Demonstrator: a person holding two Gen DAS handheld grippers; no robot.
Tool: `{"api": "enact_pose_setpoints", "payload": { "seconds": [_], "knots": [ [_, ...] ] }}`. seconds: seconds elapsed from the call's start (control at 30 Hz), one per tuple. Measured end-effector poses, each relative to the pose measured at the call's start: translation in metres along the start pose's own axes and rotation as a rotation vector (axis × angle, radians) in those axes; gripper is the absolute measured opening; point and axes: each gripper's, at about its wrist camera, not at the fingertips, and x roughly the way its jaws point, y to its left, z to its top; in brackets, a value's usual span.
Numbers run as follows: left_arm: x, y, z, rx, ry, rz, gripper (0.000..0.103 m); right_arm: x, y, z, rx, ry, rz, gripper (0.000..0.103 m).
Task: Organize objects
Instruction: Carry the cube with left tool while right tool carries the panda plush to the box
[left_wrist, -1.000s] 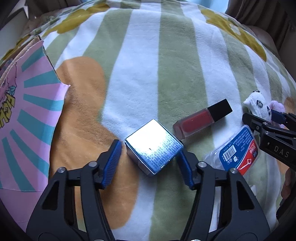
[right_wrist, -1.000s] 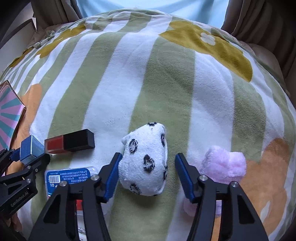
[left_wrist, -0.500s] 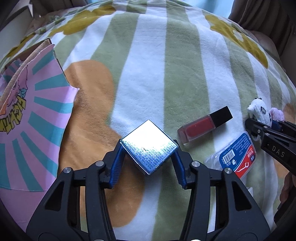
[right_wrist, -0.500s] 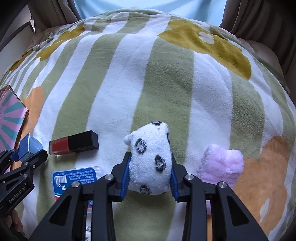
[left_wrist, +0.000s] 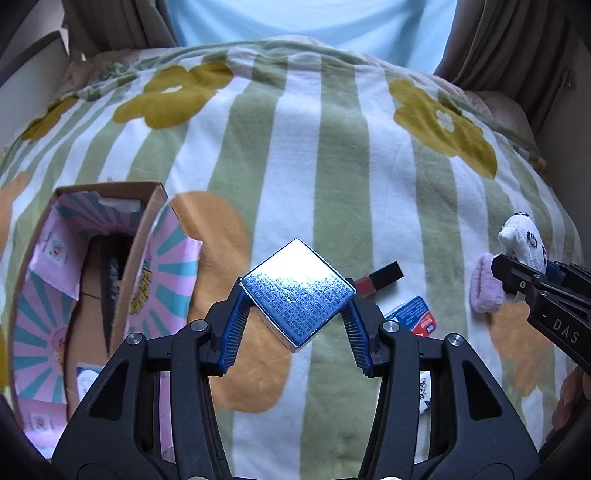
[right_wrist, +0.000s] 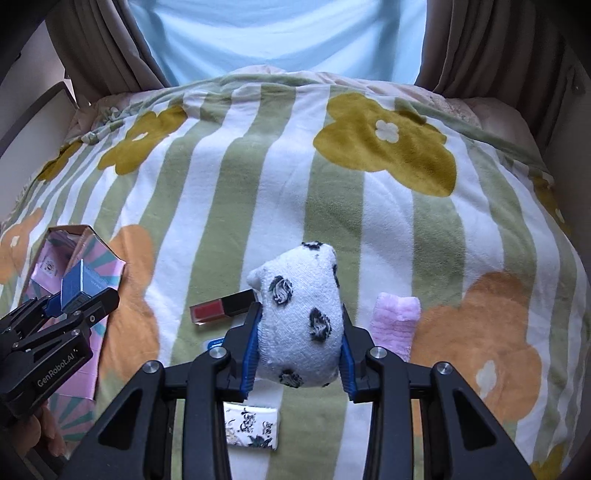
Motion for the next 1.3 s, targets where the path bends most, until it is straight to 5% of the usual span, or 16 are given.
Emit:
{"api": "enact_pose_setpoints", "payload": {
  "seconds": [0.5,1.3],
  "knots": [
    [-0.142,0.024,-0.002,0.073,0.023,-0.054,0.045,-0.132,0.033,-0.039,0.100,0.002,-0.009,0.034],
    [-0.202,0.059,-0.027,0.019,-0.040,-0.061,0.045,-0.157,0.090,-0.039,-0.036,-0.041,0.027,0.034]
  ]
}}
